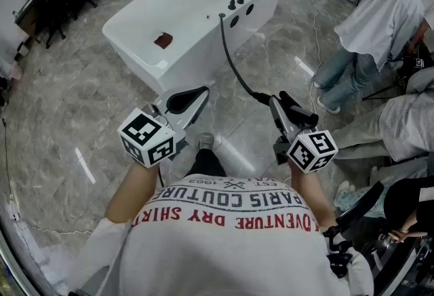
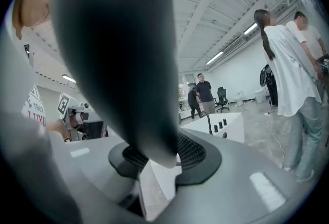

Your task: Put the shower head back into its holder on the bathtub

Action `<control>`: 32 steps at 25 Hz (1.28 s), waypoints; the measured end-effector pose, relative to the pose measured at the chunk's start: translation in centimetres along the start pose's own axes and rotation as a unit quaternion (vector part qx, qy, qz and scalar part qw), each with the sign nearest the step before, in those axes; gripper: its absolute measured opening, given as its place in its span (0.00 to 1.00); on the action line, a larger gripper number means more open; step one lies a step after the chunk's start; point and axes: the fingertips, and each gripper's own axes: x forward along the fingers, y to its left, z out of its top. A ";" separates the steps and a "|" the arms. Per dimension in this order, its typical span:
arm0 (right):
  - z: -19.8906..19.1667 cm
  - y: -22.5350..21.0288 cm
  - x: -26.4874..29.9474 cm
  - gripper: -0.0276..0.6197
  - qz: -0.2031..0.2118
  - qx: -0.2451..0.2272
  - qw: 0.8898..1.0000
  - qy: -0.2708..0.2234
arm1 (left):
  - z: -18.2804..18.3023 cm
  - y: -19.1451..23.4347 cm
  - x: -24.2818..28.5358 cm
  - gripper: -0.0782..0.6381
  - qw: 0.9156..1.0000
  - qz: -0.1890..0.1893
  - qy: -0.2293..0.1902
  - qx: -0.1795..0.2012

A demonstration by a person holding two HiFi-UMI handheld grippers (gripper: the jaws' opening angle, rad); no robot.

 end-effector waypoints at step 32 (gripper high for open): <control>1.2 -2.9 -0.3 0.25 -0.012 0.054 0.998 -0.029 | 0.1 1.4 0.3 0.11 1.000 -0.011 -0.010 -0.024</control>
